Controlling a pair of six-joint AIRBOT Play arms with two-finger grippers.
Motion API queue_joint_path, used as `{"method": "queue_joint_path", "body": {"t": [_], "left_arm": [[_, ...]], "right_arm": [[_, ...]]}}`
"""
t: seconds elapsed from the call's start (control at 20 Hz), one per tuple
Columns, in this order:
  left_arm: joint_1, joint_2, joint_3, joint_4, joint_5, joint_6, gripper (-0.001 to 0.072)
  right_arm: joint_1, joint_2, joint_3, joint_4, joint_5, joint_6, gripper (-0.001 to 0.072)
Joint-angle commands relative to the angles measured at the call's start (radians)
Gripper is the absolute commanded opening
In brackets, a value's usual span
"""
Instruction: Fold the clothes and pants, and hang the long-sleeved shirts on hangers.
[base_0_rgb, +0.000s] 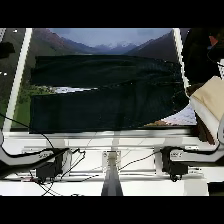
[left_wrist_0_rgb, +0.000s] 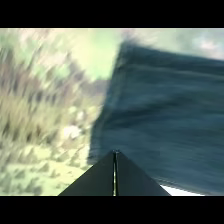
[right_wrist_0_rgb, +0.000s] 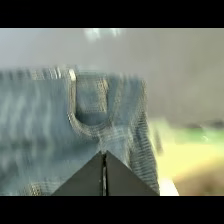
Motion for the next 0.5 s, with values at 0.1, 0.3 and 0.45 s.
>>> {"method": "queue_joint_path", "body": {"t": [0.1,0.3,0.45], "left_arm": [[-0.089,0.174,-0.122,-0.187,-0.051,0.182,0.0022],[-0.100,0.220,-0.261,-0.187,-0.053,0.183,0.0022],[-0.092,0.220,-0.315,-0.186,-0.048,0.185,0.0023]], "right_arm": [[-0.001,0.380,-0.388,-0.177,0.096,0.063,0.0034],[-0.087,0.690,-0.821,-0.187,-0.021,0.214,0.0034],[-0.187,0.776,-1.014,-0.164,-0.112,0.375,0.0203]]}}
